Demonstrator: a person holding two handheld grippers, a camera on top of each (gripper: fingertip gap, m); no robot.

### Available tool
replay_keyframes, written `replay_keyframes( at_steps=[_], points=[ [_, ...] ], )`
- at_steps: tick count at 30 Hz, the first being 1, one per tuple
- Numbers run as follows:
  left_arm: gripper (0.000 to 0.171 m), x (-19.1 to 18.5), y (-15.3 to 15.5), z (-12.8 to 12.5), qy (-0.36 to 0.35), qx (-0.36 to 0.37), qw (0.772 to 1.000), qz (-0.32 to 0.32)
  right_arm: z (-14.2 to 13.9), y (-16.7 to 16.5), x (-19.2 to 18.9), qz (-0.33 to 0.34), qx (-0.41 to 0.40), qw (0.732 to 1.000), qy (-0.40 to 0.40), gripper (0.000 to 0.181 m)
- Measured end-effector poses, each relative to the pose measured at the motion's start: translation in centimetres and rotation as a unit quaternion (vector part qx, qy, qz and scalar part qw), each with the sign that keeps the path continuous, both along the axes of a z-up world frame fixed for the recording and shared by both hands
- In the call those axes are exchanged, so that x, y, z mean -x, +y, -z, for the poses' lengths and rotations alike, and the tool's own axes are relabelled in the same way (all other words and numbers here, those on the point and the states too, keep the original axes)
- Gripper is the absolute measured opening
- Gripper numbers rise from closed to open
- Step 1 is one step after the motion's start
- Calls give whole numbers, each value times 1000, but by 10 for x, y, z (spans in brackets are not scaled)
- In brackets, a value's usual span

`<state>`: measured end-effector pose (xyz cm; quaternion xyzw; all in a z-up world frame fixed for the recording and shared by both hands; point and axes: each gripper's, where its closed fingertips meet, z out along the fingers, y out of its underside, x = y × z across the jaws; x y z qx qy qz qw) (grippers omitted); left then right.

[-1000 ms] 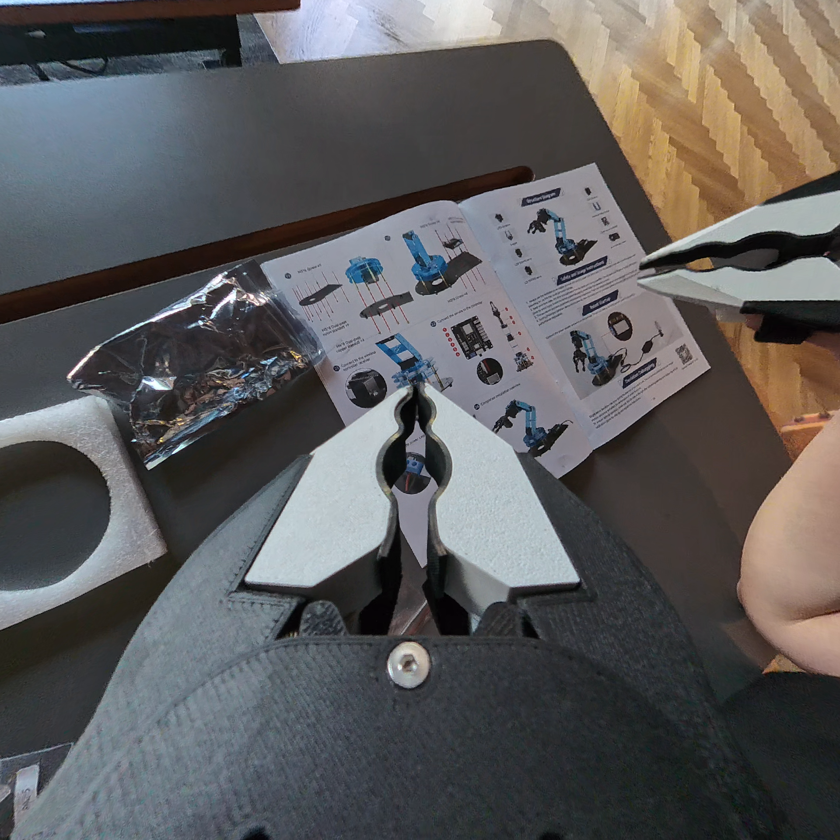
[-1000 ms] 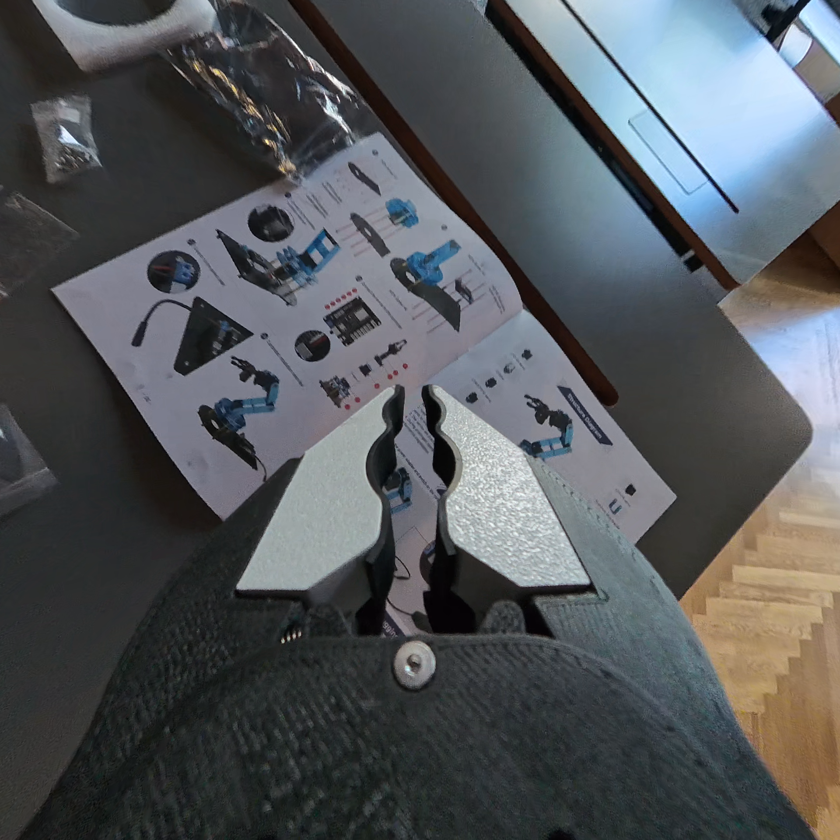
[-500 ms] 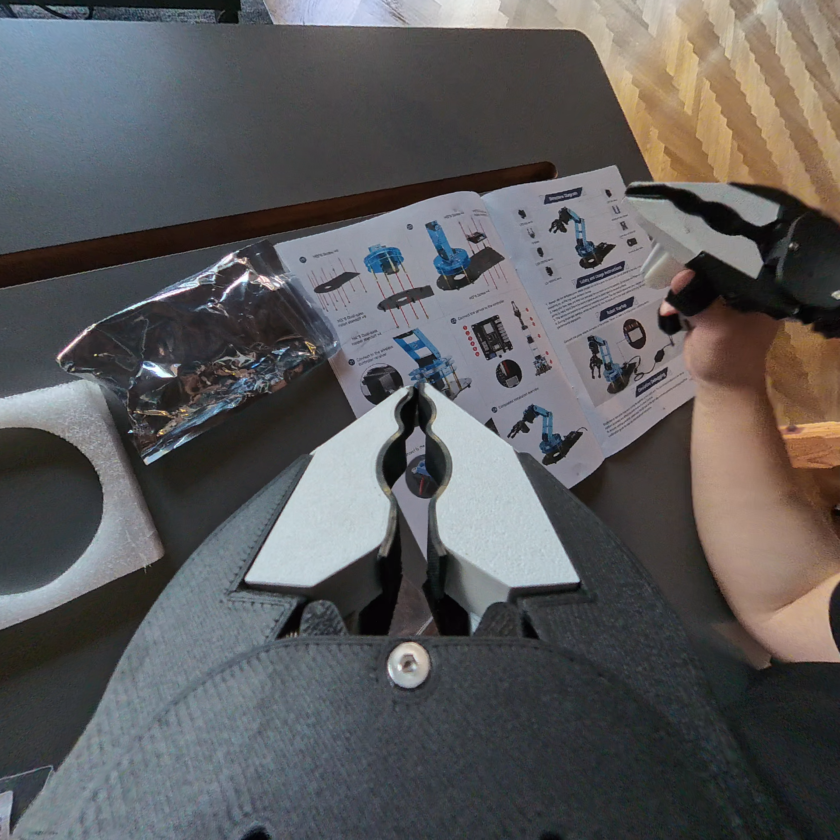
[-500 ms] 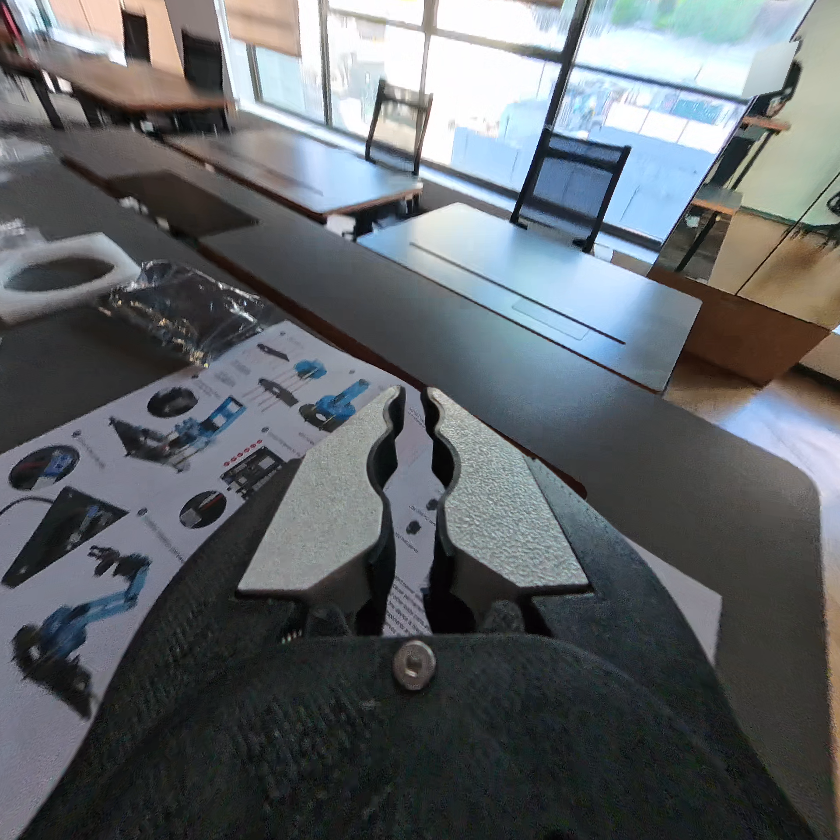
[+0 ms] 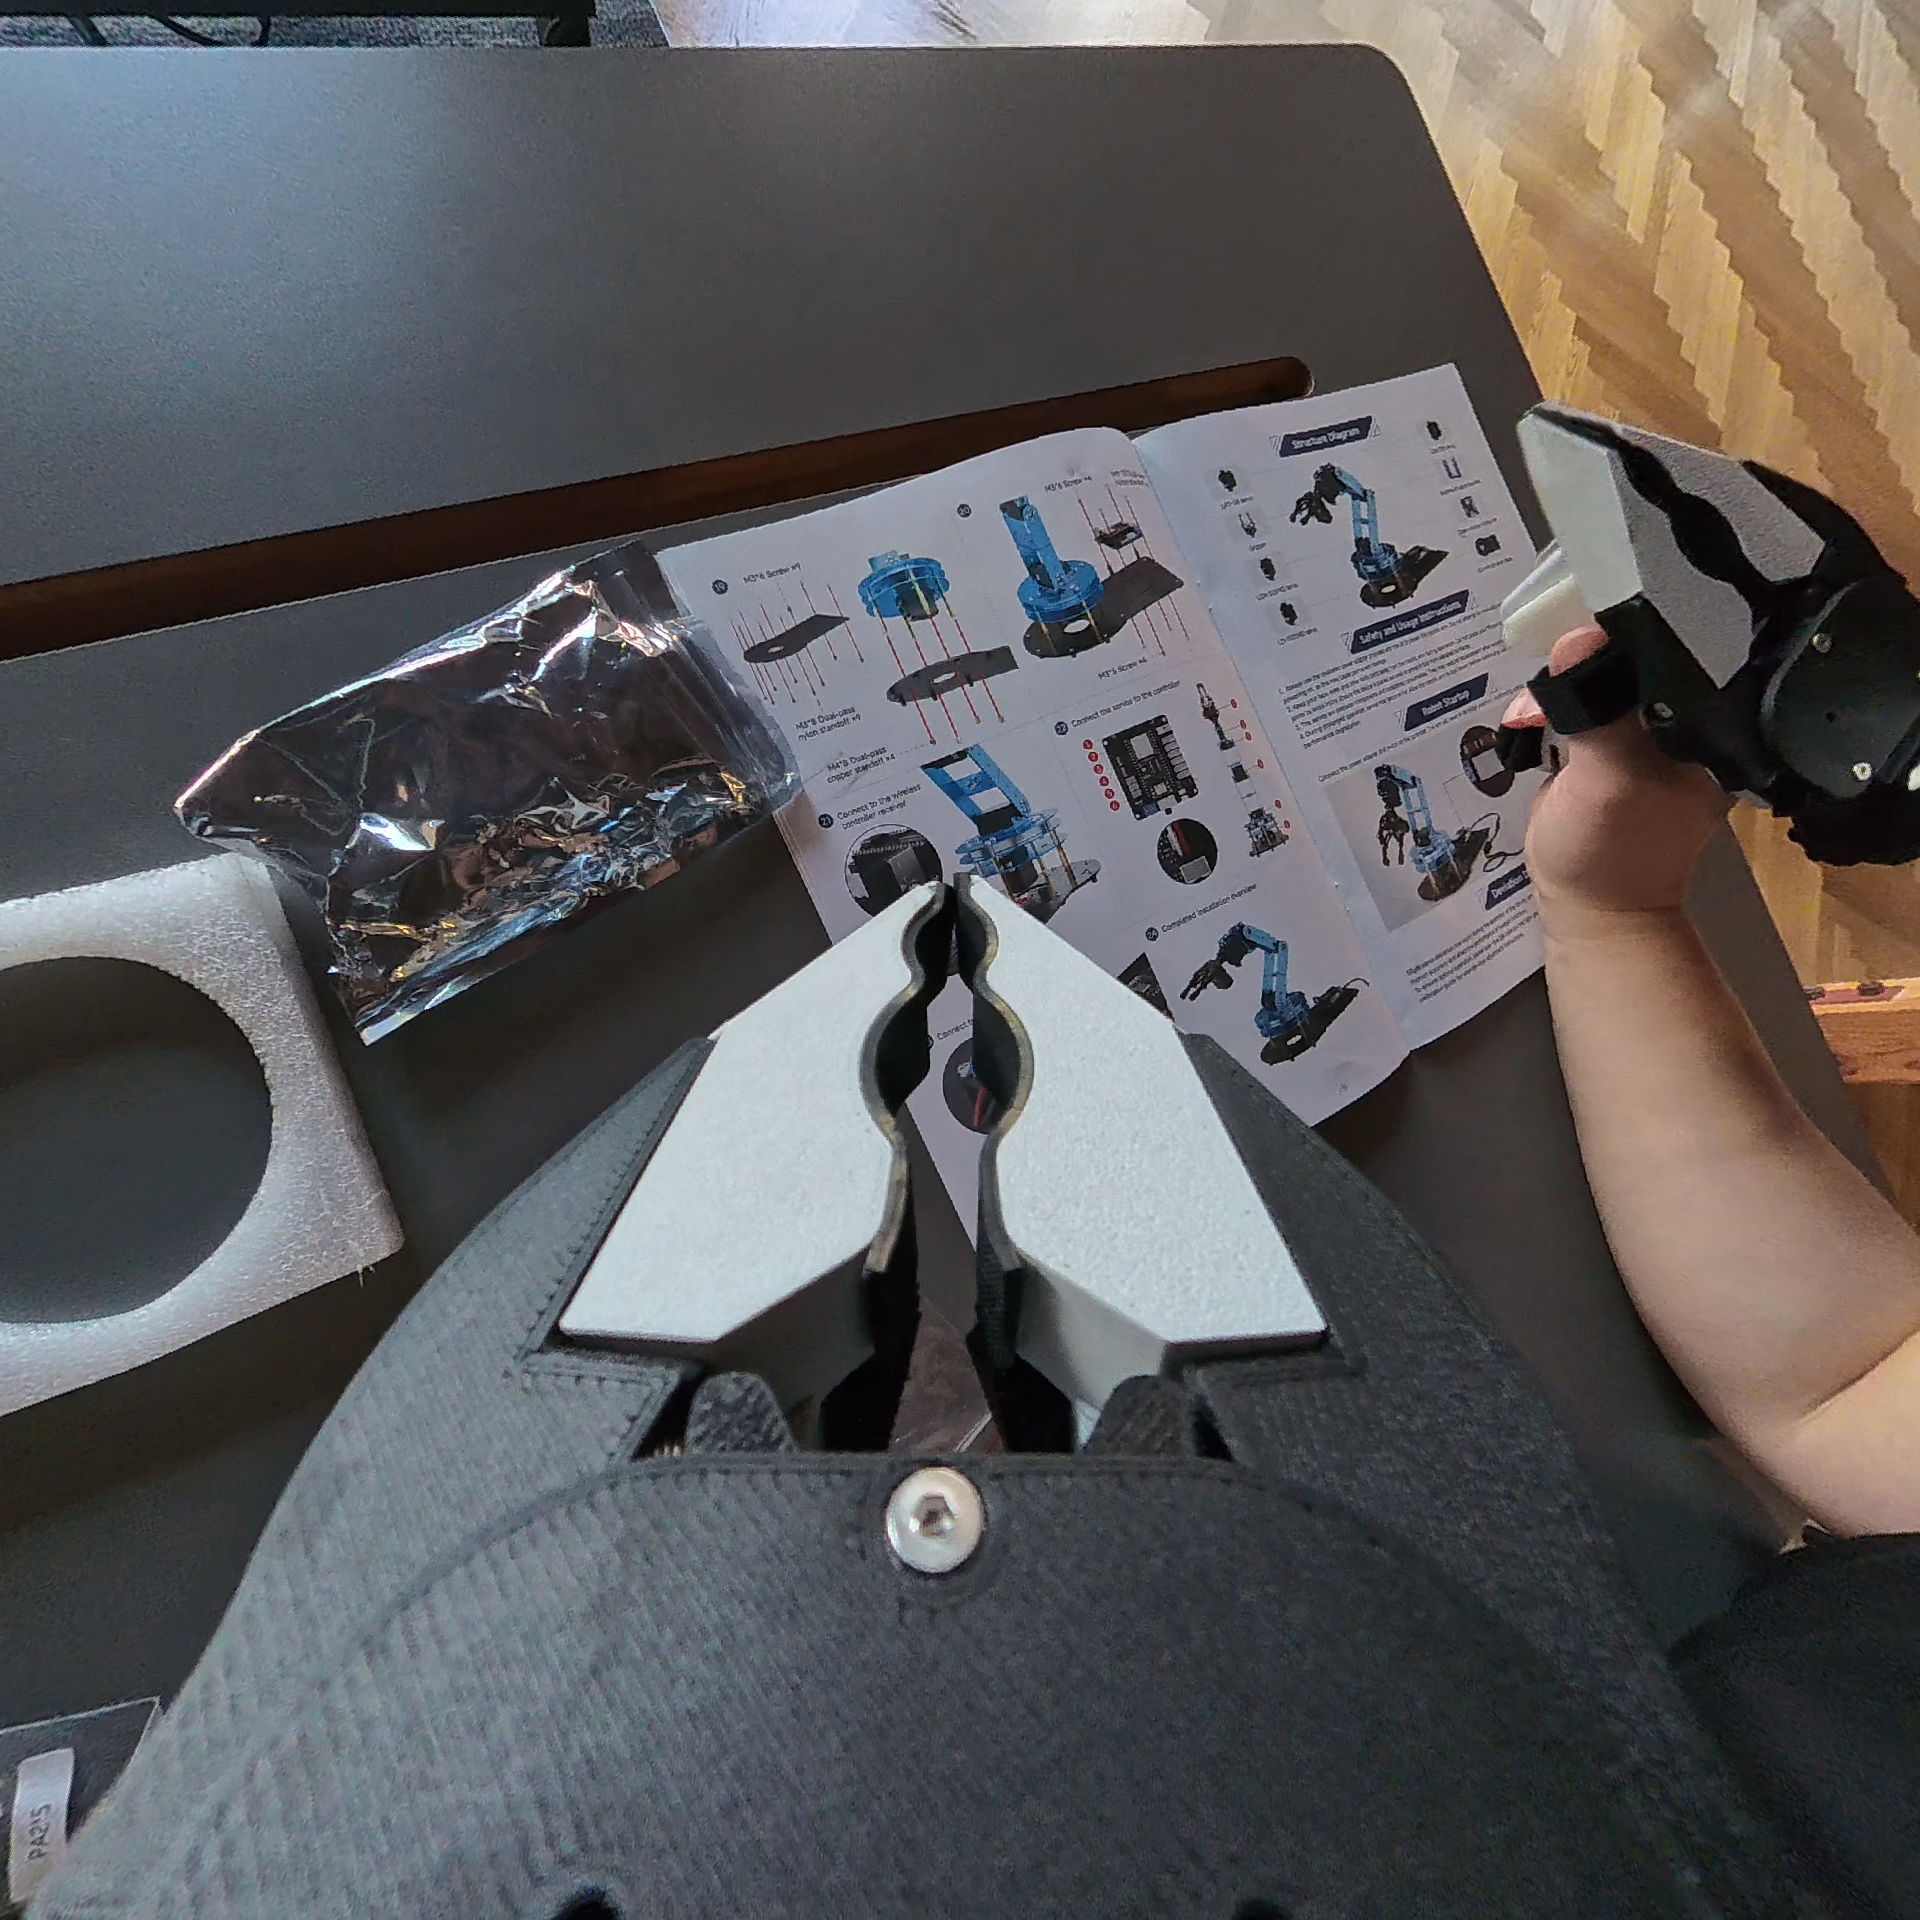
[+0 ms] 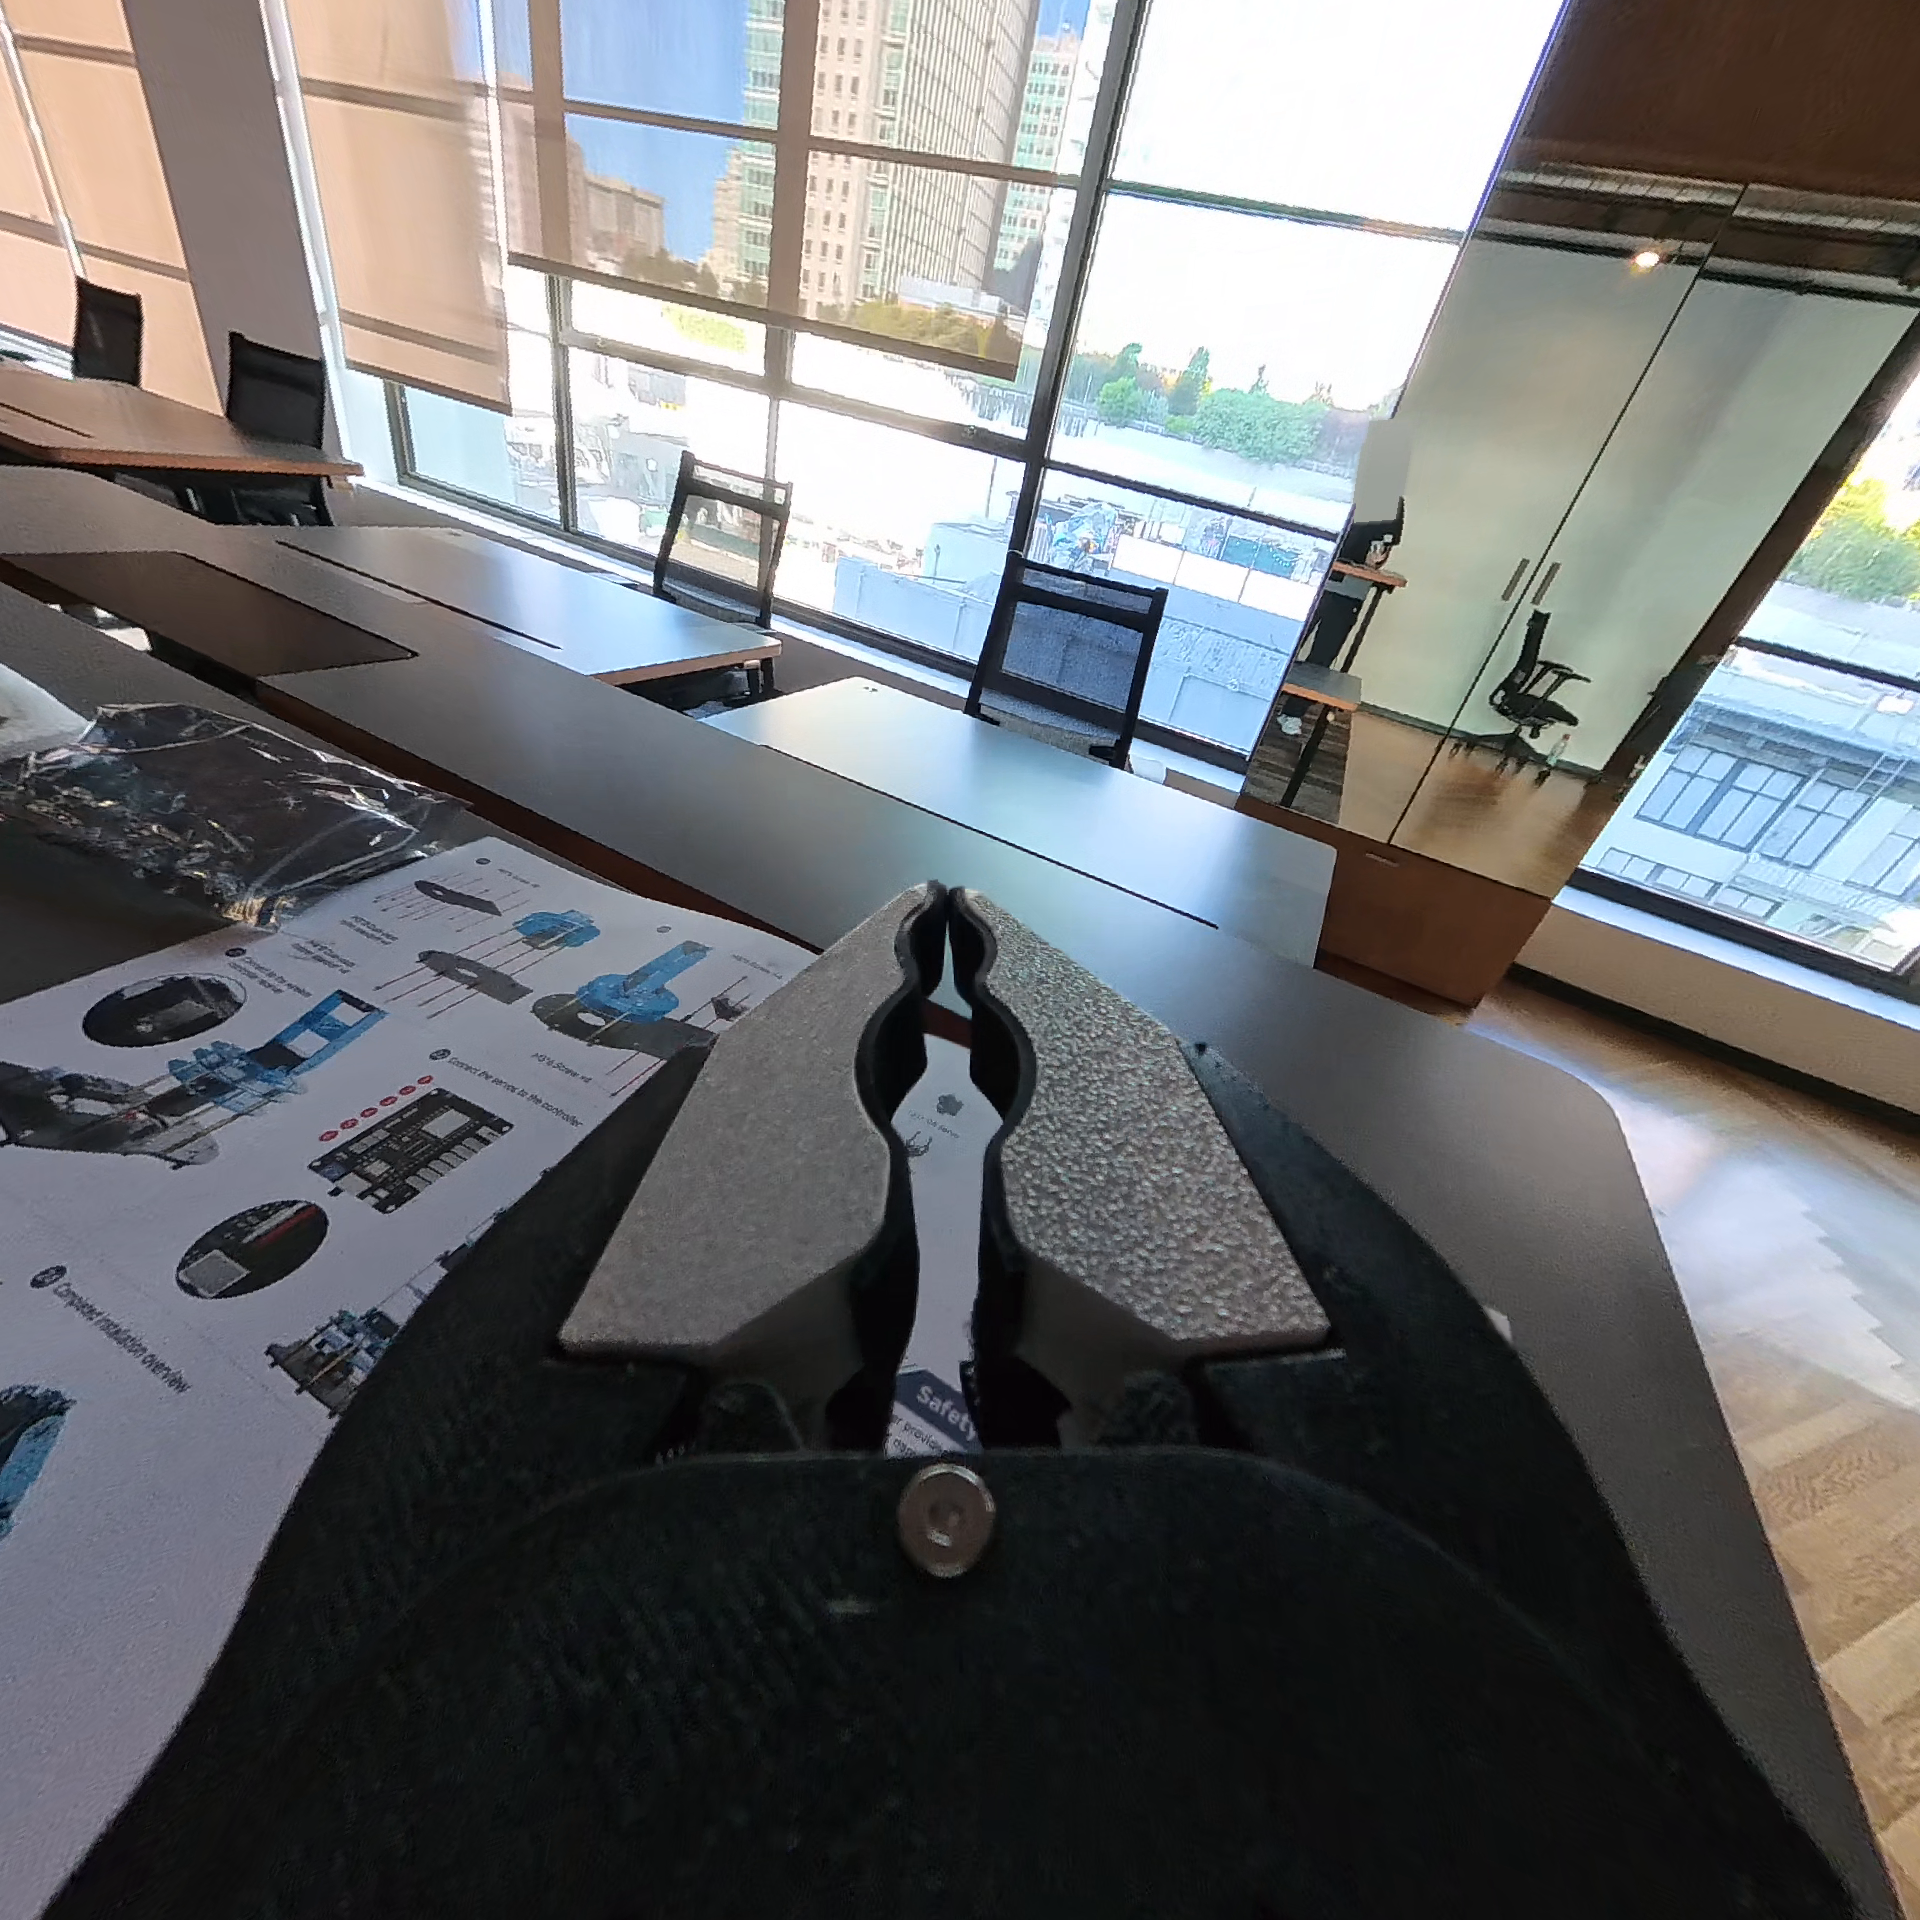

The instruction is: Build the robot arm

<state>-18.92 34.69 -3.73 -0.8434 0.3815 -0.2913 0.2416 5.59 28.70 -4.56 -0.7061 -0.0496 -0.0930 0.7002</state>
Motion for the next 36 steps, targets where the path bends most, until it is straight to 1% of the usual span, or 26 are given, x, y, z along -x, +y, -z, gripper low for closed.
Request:
replay_keyframes(
  at_steps=[3, 7, 10, 13, 17, 22, 31, 36],
  points=[
    [0, 1, 0, 0, -1, -1, 1000, 0, 0, 0, 1, -4, -3, 1000, 10, 0],
    [0, 0, 5, 4, -8, 6, 1000, -4, 2, 1, 1, -1, 0, 1000, 2, 0],
    [0, -7, 9, 8, -23, 19, 1000, -3, 3, 2, 1, -1, 3, 1000, 3, 0],
    [0, -17, 2, 11, -25, 30, 999, 15, 3, 2, 0, 0, 4, 1000, -1, 0],
    [0, -26, -9, 2, -27, 15, 999, 42, 0, 1, -2, 1, -8, 1000, 12, 0],
    [0, -23, -11, -13, -42, -6, 998, 35, -2, 0, -3, 4, -12, 1000, 10, 0],
    [0, -22, -11, -12, -30, -15, 999, 35, -4, -2, -10, 8, -20, 999, 26, 0],
    [0, -20, -4, -7, -35, -3, 999, 19, -2, -5, -16, 17, -14, 1000, 20, 0]
  ],
)
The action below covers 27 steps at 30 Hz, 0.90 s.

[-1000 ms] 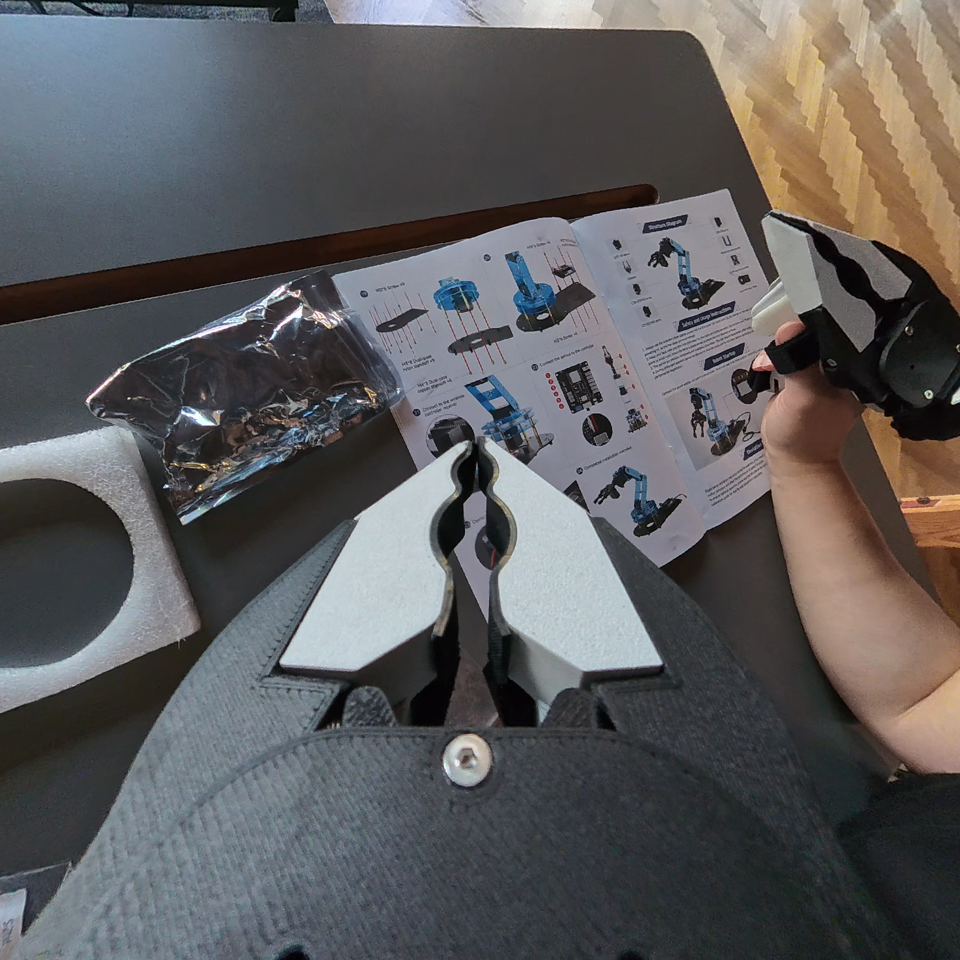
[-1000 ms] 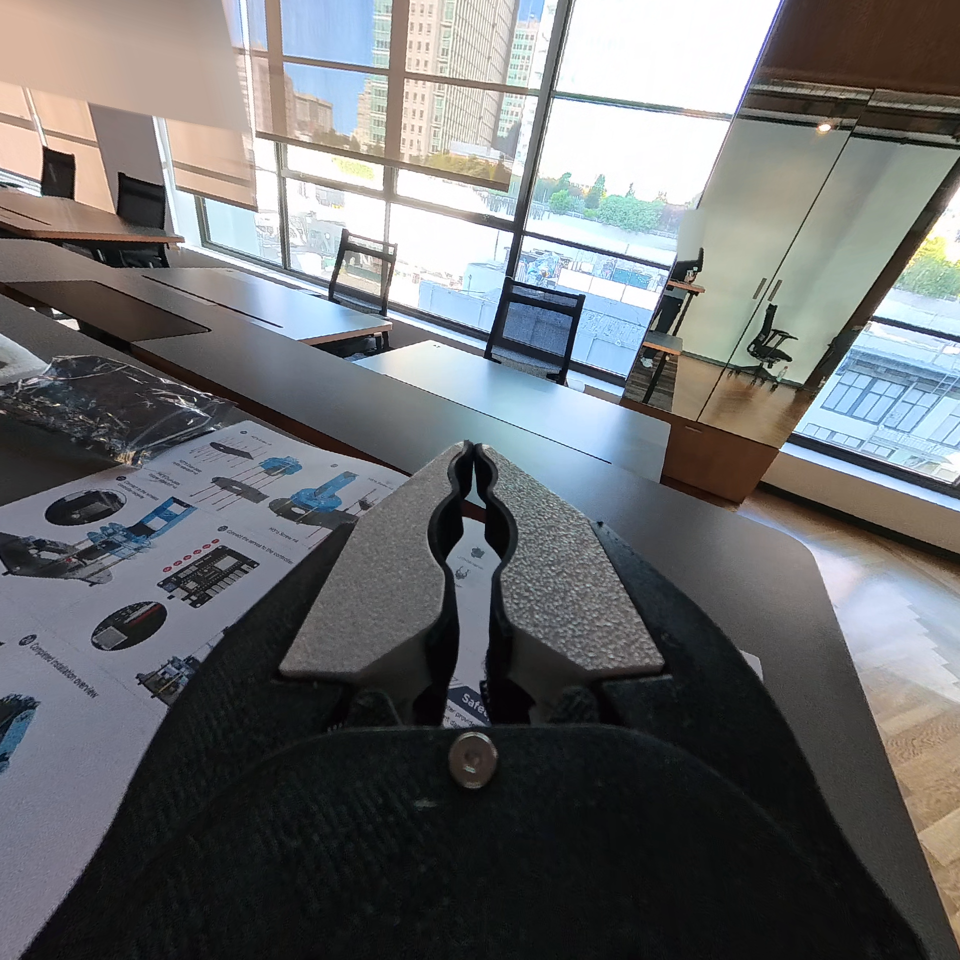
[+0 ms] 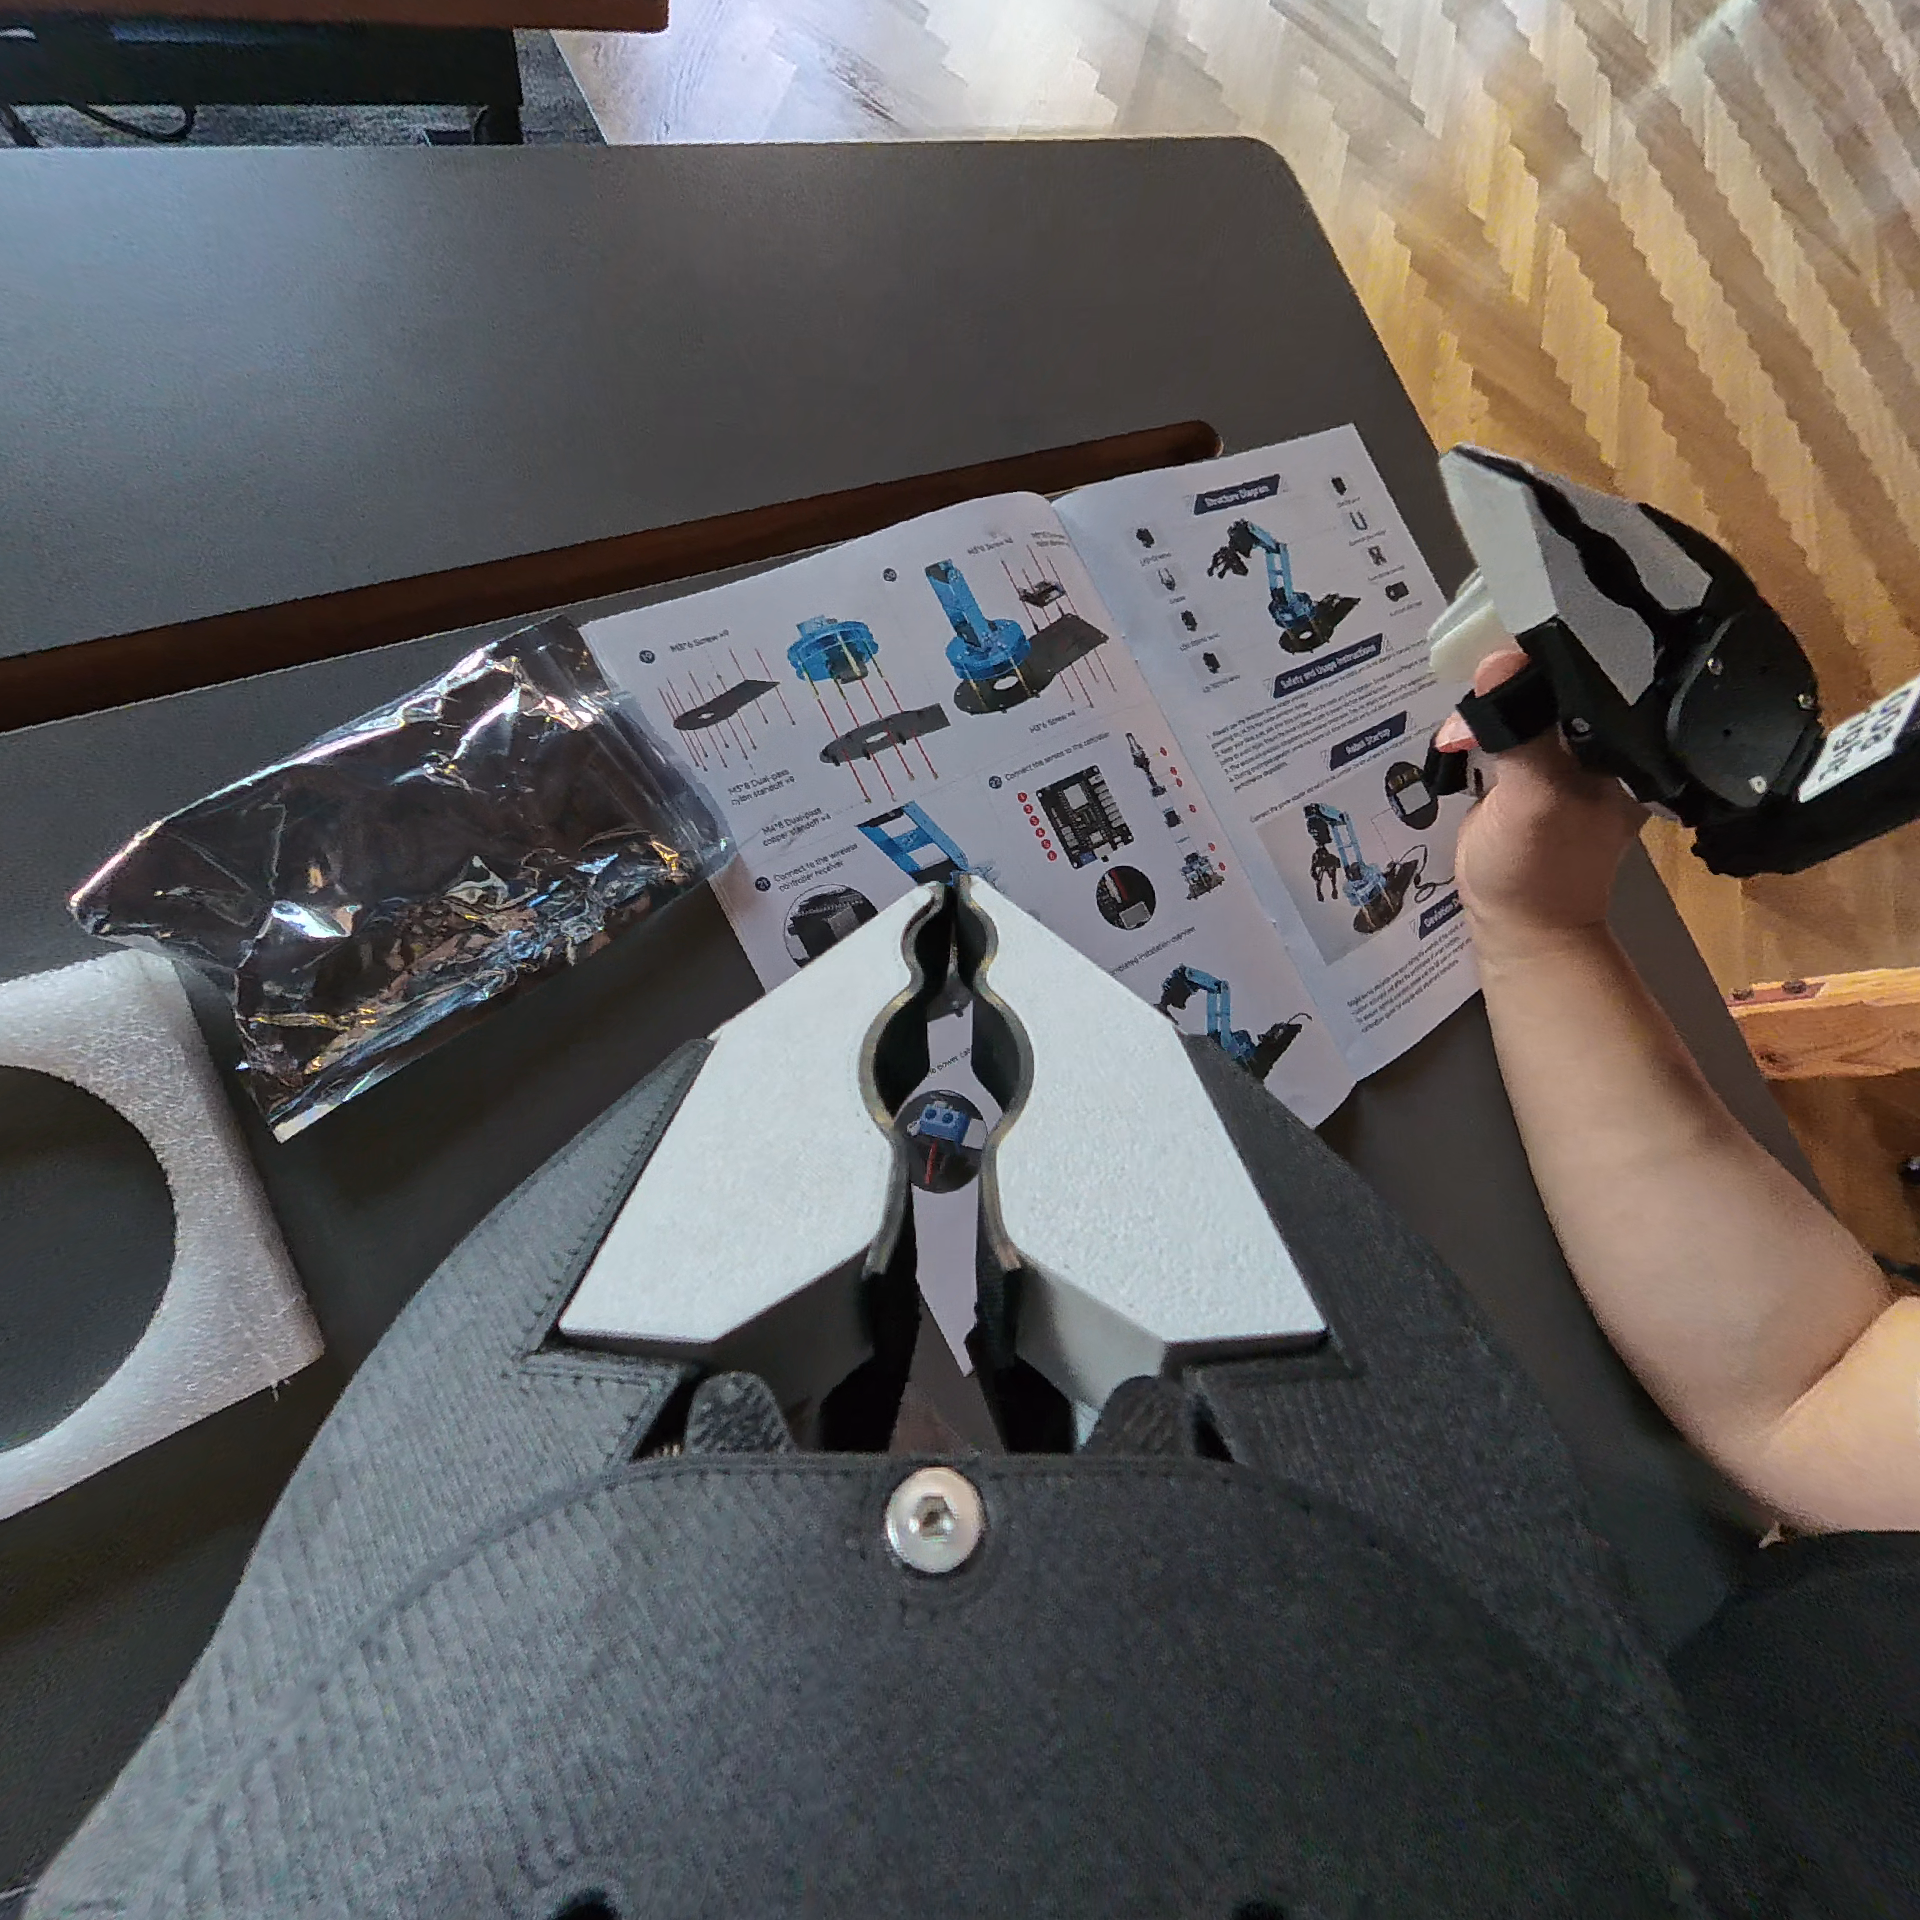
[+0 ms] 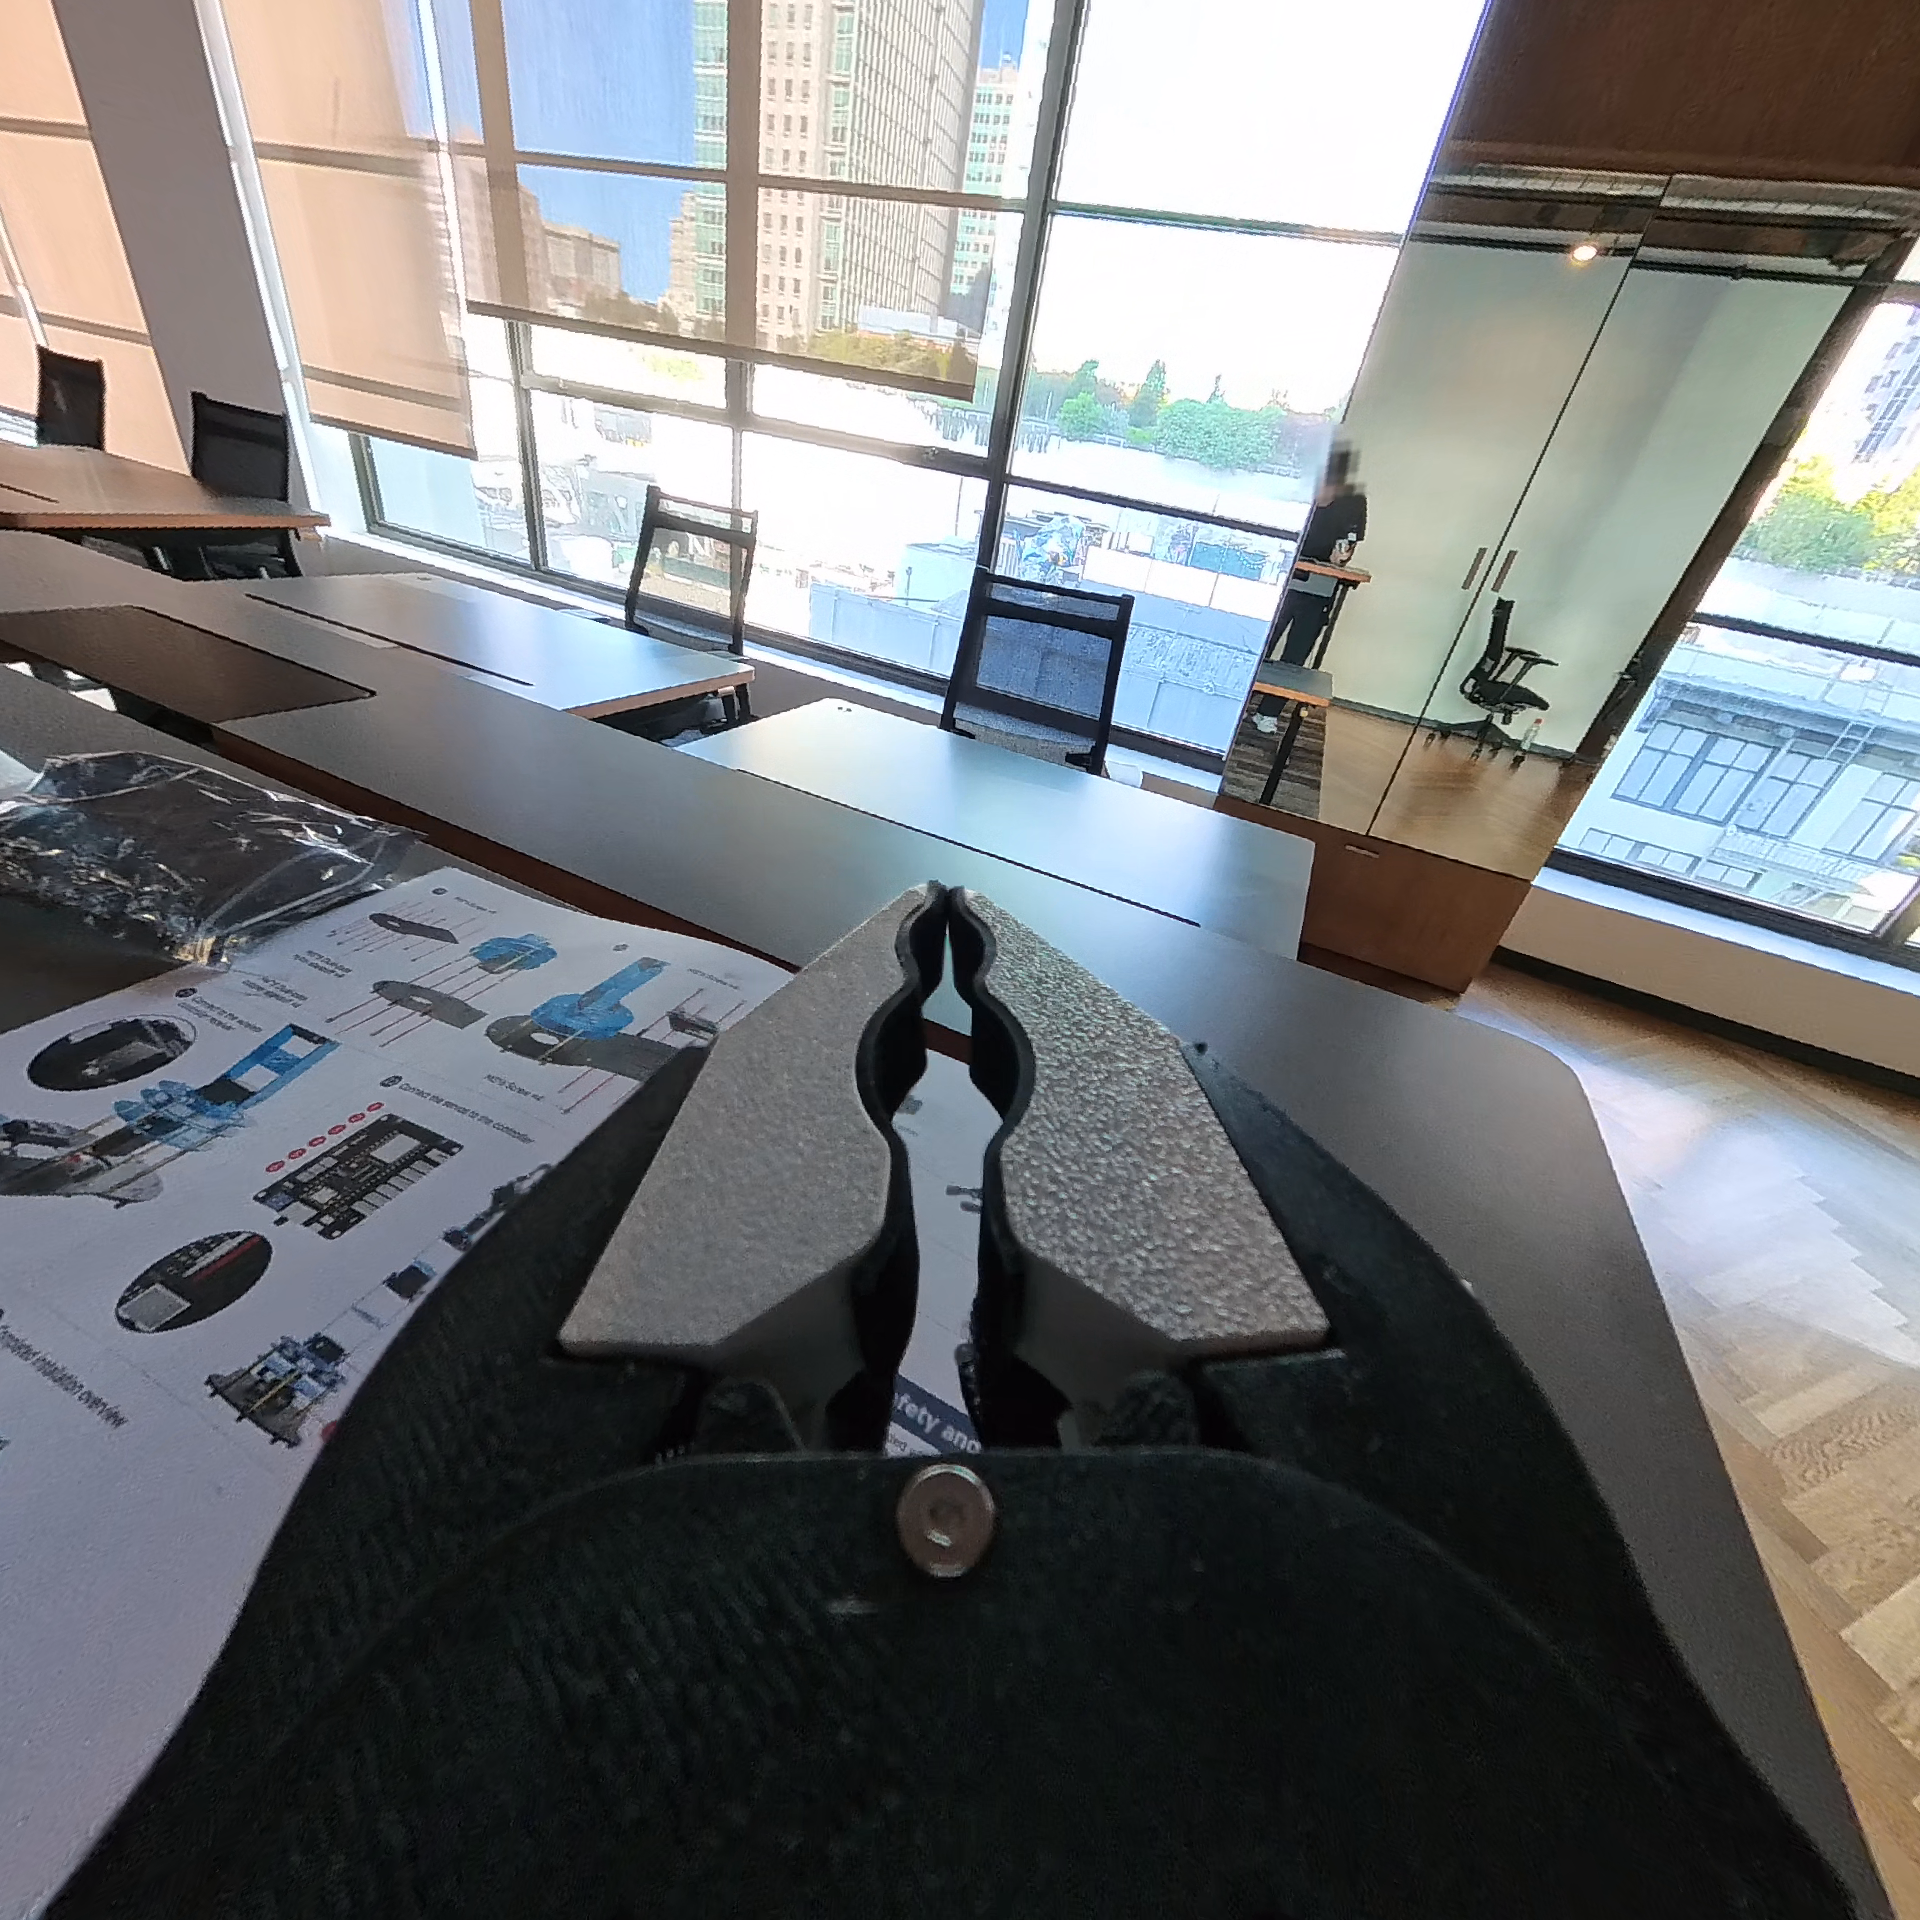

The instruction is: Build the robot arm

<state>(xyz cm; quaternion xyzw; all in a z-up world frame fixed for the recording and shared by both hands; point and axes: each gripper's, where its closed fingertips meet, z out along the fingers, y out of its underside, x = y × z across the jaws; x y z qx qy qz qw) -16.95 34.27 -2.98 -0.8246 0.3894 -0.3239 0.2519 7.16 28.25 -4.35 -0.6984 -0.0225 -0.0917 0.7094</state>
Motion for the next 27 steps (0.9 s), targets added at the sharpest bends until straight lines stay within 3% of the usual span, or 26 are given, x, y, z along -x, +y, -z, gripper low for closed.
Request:
replay_keyframes(
  at_steps=[7, 27],
  points=[
    [0, -9, -7, 17, 37, 10, 999, 22, 2, -2, -6, 7, 4, 1000, 7, 0],
    [0, 2, -8, 7, 13, 21, 1000, 16, 7, 4, 8, -5, 12, 1000, -20, 0]
  ],
)
